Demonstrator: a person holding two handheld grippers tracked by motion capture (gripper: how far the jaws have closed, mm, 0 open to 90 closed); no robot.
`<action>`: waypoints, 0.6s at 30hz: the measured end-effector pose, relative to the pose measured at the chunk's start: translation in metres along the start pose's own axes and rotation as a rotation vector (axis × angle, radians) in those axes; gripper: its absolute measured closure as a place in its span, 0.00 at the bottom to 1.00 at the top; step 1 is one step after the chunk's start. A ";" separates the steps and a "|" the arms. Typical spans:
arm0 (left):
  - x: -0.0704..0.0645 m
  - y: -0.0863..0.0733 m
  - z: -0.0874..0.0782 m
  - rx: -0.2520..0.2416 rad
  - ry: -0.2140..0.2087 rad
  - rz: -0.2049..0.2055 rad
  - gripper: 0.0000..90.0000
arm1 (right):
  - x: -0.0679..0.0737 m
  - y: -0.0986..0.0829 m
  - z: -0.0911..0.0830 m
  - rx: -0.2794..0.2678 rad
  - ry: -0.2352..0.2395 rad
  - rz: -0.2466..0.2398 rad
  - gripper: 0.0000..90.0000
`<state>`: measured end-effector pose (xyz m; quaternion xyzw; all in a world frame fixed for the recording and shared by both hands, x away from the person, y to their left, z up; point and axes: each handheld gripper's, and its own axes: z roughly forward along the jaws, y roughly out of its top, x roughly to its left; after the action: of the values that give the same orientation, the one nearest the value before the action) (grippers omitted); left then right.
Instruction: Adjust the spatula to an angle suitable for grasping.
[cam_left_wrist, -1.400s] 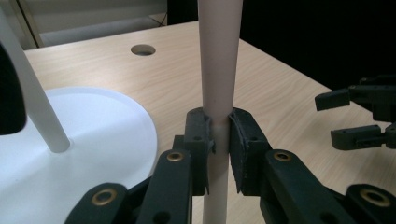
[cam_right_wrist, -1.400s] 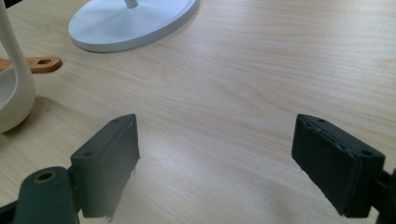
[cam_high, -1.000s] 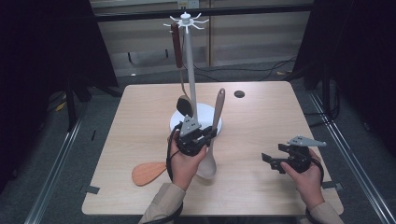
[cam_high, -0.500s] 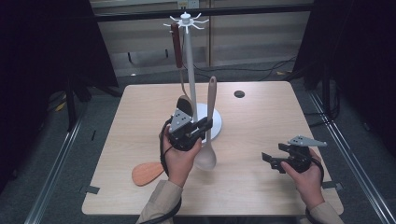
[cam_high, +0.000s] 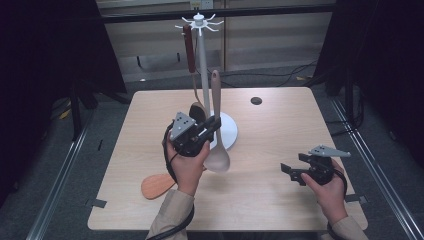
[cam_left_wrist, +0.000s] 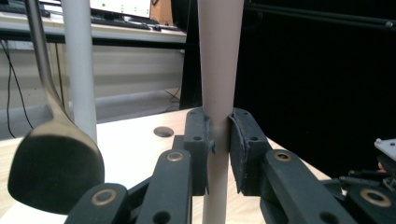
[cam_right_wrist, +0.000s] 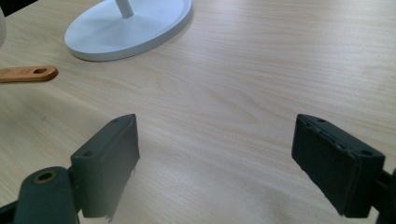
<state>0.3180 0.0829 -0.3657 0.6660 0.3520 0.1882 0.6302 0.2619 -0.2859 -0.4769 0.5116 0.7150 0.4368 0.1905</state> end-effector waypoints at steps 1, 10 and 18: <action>0.000 0.001 0.000 -0.003 0.008 0.007 0.87 | 0.000 0.000 0.000 0.000 0.000 0.000 0.16; 0.000 0.010 -0.002 -0.073 0.034 -0.017 0.87 | 0.000 0.000 -0.001 -0.005 0.000 0.000 0.16; 0.003 0.018 -0.002 -0.103 0.045 -0.007 0.87 | 0.000 0.000 -0.001 -0.006 0.002 0.000 0.16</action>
<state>0.3230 0.0871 -0.3484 0.6271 0.3581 0.2189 0.6562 0.2619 -0.2864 -0.4762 0.5106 0.7139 0.4393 0.1914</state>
